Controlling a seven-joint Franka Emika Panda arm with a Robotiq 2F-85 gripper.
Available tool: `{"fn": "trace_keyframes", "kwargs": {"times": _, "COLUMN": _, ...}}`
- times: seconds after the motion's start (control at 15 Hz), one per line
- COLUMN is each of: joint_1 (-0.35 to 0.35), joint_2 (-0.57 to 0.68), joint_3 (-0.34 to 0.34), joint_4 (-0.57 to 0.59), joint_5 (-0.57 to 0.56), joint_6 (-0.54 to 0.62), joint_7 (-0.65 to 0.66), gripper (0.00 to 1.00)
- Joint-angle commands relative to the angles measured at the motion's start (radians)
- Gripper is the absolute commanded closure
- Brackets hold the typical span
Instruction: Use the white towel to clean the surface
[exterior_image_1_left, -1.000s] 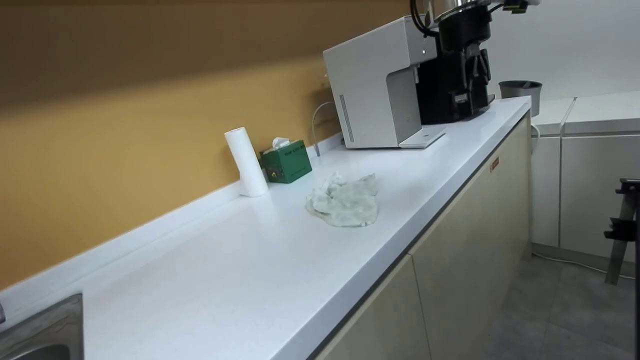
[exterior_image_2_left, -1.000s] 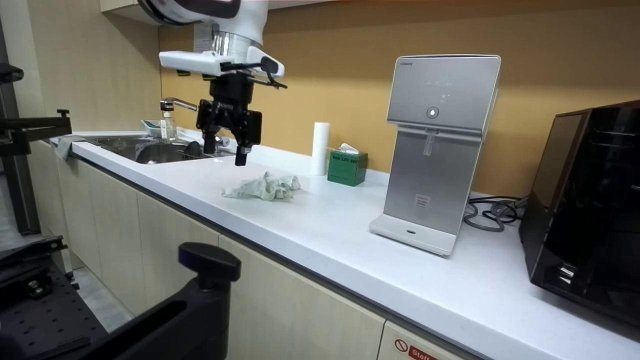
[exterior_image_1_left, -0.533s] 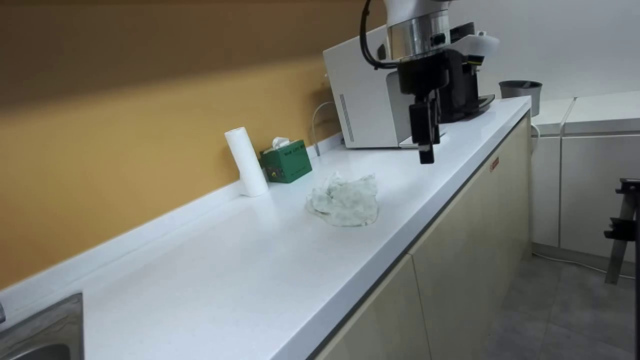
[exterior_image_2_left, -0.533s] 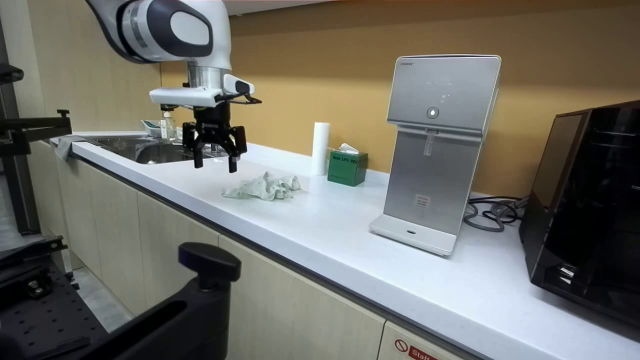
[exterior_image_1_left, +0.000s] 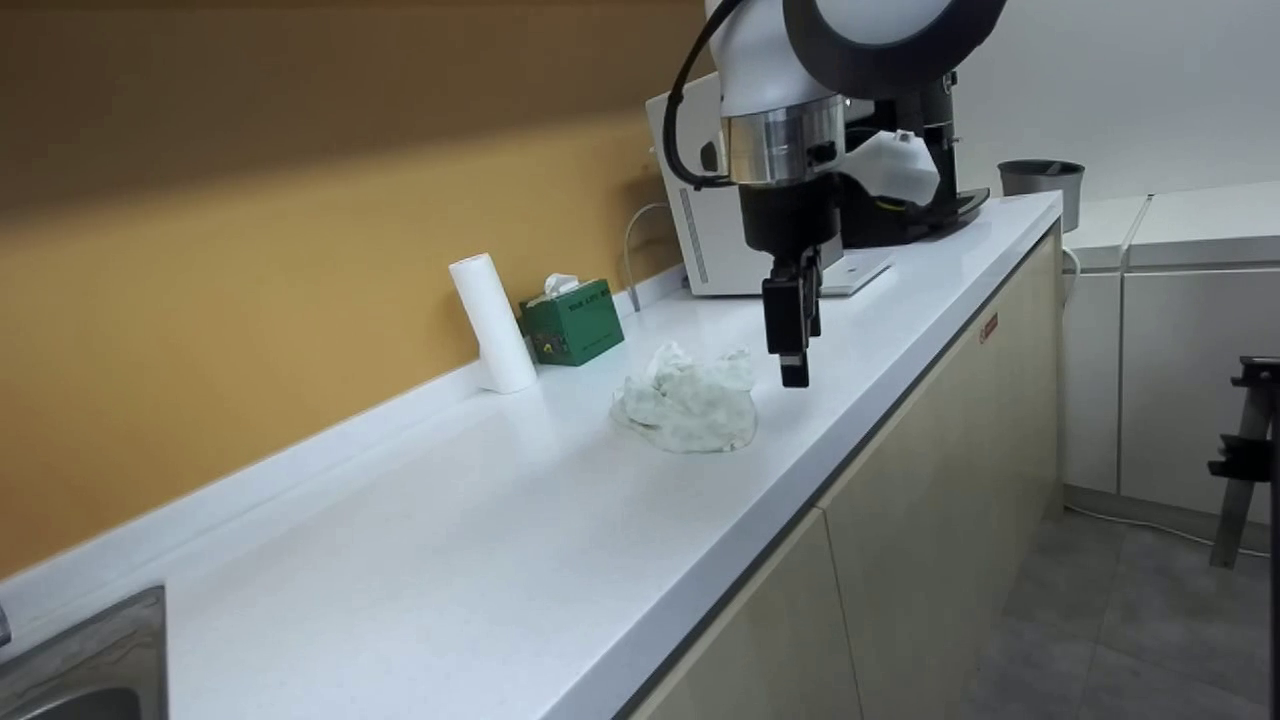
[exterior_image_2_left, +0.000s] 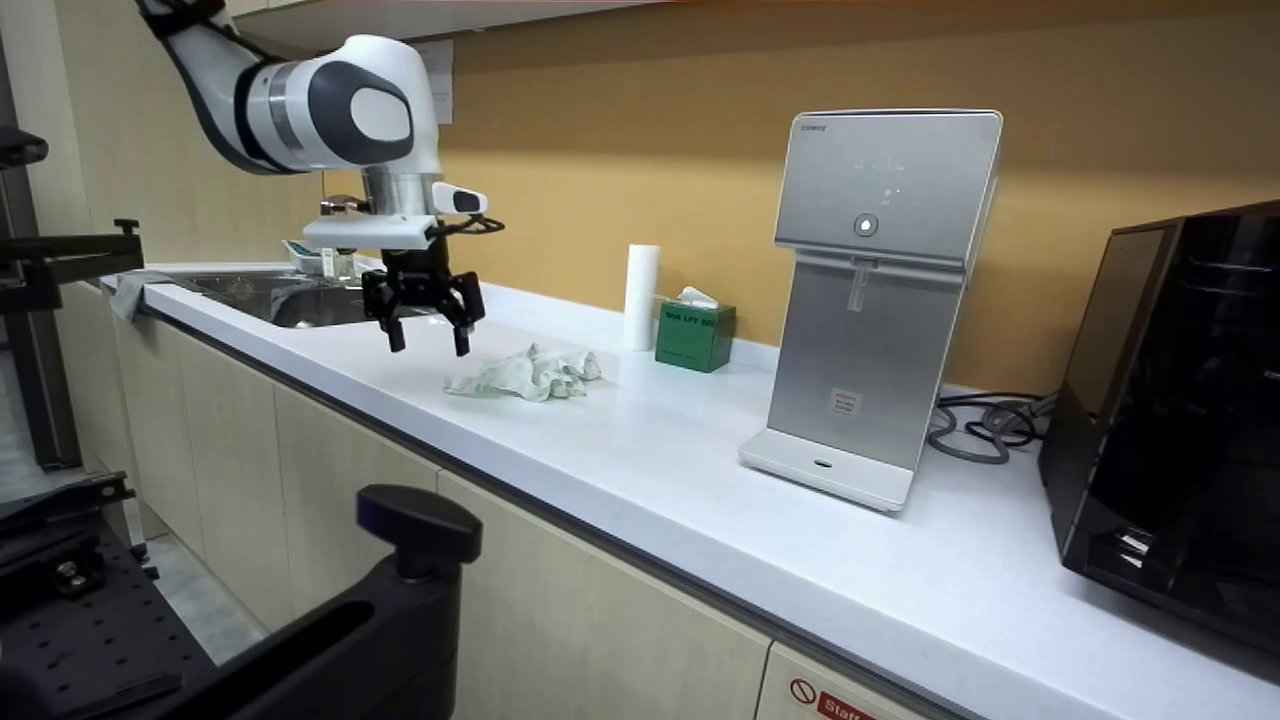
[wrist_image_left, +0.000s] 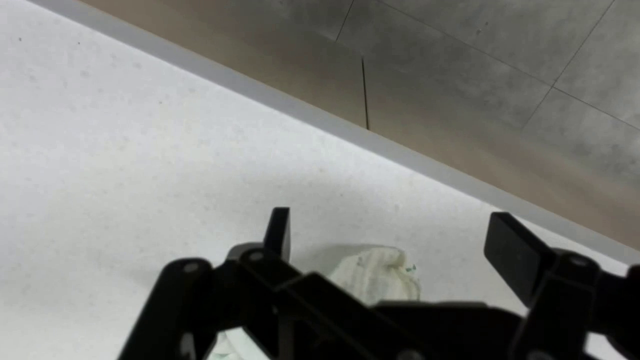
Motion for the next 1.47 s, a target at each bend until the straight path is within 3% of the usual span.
{"fn": "trace_keyframes", "kwargs": {"times": 0.0, "joint_1": 0.009, "joint_2": 0.000, "joint_3": -0.010, "joint_4": 0.003, "joint_5": -0.001, "joint_6": -0.003, "joint_7": -0.001, "gripper": 0.00}}
{"fn": "trace_keyframes", "kwargs": {"times": 0.07, "joint_1": 0.009, "joint_2": 0.000, "joint_3": -0.010, "joint_4": 0.004, "joint_5": -0.002, "joint_6": -0.003, "joint_7": -0.001, "gripper": 0.00}}
{"fn": "trace_keyframes", "kwargs": {"times": 0.47, "joint_1": -0.052, "joint_2": 0.048, "joint_3": 0.017, "joint_4": 0.079, "joint_5": -0.280, "joint_6": 0.113, "joint_7": 0.456, "gripper": 0.00}}
{"fn": "trace_keyframes", "kwargs": {"times": 0.53, "joint_1": -0.114, "joint_2": 0.058, "joint_3": 0.069, "joint_4": 0.114, "joint_5": -0.341, "joint_6": 0.105, "joint_7": 0.526, "gripper": 0.00}}
{"fn": "trace_keyframes", "kwargs": {"times": 0.8, "joint_1": -0.177, "joint_2": 0.087, "joint_3": 0.147, "joint_4": 0.271, "joint_5": -0.631, "joint_6": -0.060, "joint_7": 0.804, "gripper": 0.00}}
{"fn": "trace_keyframes", "kwargs": {"times": 0.93, "joint_1": -0.145, "joint_2": 0.142, "joint_3": 0.188, "joint_4": 0.348, "joint_5": -0.760, "joint_6": -0.224, "joint_7": 0.942, "gripper": 0.00}}
{"fn": "trace_keyframes", "kwargs": {"times": 1.0, "joint_1": -0.059, "joint_2": 0.179, "joint_3": 0.140, "joint_4": 0.375, "joint_5": -0.809, "joint_6": -0.304, "joint_7": 1.005, "gripper": 0.00}}
{"fn": "trace_keyframes", "kwargs": {"times": 1.07, "joint_1": -0.022, "joint_2": 0.229, "joint_3": 0.147, "joint_4": 0.399, "joint_5": -0.841, "joint_6": -0.386, "joint_7": 1.068, "gripper": 0.00}}
{"fn": "trace_keyframes", "kwargs": {"times": 1.2, "joint_1": 0.055, "joint_2": 0.320, "joint_3": 0.138, "joint_4": 0.458, "joint_5": -0.778, "joint_6": -0.541, "joint_7": 1.075, "gripper": 0.00}}
{"fn": "trace_keyframes", "kwargs": {"times": 1.4, "joint_1": 0.116, "joint_2": 0.442, "joint_3": 0.111, "joint_4": 0.522, "joint_5": -0.643, "joint_6": -0.578, "joint_7": 1.054, "gripper": 0.00}}
